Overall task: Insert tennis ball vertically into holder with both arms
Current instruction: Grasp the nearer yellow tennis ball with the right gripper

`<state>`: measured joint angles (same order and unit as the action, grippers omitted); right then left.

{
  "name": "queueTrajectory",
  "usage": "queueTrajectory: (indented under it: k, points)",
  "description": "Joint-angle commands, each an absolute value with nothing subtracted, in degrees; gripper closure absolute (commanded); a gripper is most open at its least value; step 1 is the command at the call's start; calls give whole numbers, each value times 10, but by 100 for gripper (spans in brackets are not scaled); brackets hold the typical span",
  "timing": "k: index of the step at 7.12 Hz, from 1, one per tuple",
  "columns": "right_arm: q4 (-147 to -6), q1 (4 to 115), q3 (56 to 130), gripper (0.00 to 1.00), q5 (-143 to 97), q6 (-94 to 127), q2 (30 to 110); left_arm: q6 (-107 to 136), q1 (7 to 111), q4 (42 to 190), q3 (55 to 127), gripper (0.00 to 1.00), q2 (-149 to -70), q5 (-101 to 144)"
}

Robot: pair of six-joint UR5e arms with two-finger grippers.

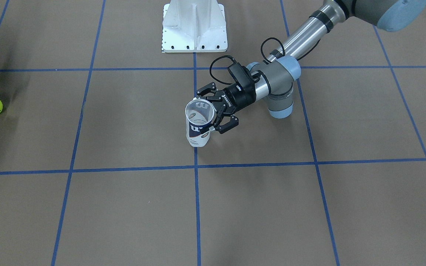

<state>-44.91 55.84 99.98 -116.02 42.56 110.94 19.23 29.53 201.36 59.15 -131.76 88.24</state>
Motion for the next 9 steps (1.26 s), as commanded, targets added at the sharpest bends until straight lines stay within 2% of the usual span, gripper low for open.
queueTrajectory:
  k: [1,4,5,6,7,8,9]
  points:
    - [-445,541,998,0,-1152,427,1111,192,295,2014,591,14,-1317,882]
    - [-445,514,991,1,-1128,426,1111,192,295,2014,590,13,-1317,882]
    - [-445,512,990,21,-1127,426,1111,192,295,2014,590,13,-1317,882]
    - [-446,512,988,47,-1127,425,1110,192,295,2014,590,13,-1317,882]
    - [-445,512,988,77,-1127,426,1109,192,296,2014,589,13,-1317,882]
    - [-444,512,990,100,-1127,426,1106,192,296,2014,589,12,-1317,882]
    - [-444,513,997,100,-1131,427,1099,192,296,2014,589,12,-1317,882]
